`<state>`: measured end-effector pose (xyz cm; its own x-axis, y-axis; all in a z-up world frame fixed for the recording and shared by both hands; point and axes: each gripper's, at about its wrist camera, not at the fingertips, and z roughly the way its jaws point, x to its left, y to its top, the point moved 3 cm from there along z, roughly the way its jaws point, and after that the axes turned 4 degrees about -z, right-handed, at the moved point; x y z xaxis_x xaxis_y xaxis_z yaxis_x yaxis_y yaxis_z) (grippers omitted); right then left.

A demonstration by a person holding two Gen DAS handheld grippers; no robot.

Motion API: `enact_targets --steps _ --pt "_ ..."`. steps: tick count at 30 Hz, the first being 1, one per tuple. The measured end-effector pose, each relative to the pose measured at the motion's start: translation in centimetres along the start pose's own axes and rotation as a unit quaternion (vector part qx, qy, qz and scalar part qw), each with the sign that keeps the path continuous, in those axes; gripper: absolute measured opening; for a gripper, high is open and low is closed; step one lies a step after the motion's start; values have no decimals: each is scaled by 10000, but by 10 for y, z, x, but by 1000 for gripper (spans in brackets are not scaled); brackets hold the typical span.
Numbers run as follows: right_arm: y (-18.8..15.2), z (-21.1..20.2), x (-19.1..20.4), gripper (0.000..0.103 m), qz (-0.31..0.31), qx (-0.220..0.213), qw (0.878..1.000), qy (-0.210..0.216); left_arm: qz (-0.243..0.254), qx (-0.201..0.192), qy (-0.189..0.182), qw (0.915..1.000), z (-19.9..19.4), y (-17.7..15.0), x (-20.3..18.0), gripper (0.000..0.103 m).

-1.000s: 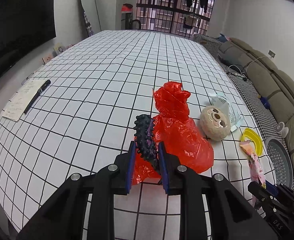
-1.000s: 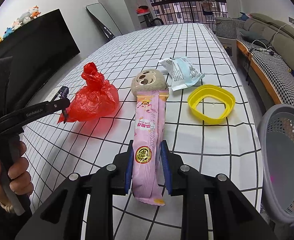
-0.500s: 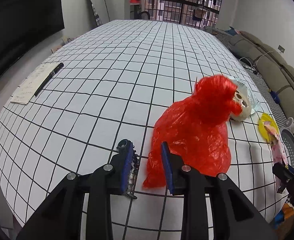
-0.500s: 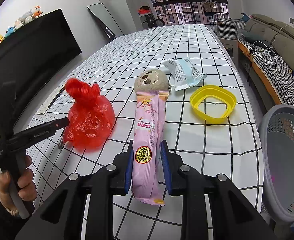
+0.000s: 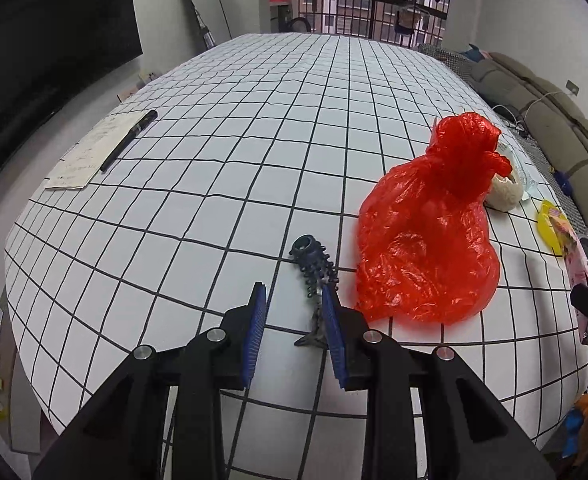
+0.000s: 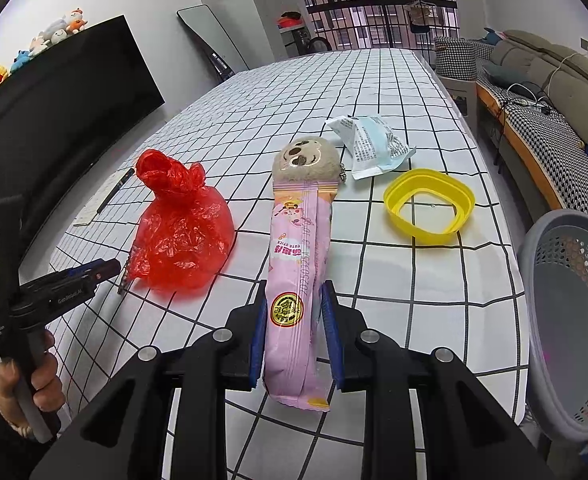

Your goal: Collect trash

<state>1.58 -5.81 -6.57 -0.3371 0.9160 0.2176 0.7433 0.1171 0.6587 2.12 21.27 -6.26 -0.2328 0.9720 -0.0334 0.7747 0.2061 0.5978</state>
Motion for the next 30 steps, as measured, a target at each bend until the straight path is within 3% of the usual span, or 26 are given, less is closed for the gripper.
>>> enact_targets --steps 15,20,30 --pt "0 2 3 25 -27 38 9999 -102 105 113 -215 9996 12 -2 -12 32" --pt "0 3 3 25 -29 49 9999 -113 60 89 -166 9998 15 2 -10 44" --pt "0 1 4 25 -44 50 9999 -98 -172 93 6 9998 16 9 14 42"
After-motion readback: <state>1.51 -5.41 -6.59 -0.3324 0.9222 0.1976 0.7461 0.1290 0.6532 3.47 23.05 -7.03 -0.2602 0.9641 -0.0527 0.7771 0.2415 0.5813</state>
